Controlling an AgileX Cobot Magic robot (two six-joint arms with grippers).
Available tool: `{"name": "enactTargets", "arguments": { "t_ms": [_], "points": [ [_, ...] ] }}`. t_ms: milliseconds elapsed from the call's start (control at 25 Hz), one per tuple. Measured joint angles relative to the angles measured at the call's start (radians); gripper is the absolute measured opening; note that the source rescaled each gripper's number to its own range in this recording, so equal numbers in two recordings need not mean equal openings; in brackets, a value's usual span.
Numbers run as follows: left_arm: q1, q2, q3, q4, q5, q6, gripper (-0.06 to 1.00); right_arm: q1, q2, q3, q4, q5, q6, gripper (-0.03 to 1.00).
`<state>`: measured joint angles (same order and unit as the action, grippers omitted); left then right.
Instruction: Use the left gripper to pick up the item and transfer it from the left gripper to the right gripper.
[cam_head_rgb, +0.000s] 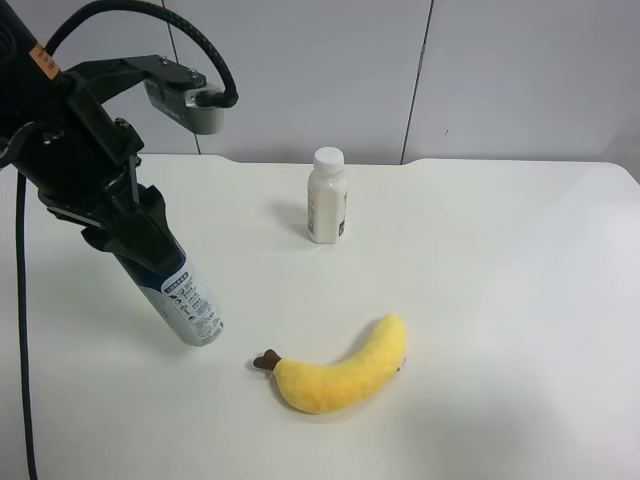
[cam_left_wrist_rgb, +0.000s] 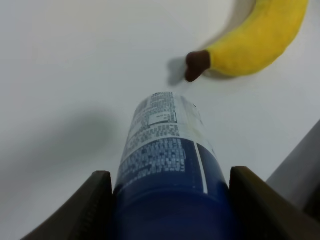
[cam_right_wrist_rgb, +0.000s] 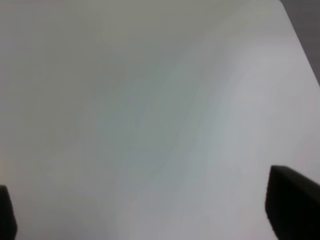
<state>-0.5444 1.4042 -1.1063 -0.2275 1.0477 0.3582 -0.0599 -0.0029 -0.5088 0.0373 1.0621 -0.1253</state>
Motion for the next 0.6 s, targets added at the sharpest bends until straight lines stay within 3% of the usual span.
{"name": "enactTargets", "arguments": {
  "t_ms": [600],
  "points": [
    [0.0,0.019,-0.002,-0.248,-0.1,-0.097,0.0,0.0,0.0,0.0,0.0,0.0,0.0,1.0]
  ]
}}
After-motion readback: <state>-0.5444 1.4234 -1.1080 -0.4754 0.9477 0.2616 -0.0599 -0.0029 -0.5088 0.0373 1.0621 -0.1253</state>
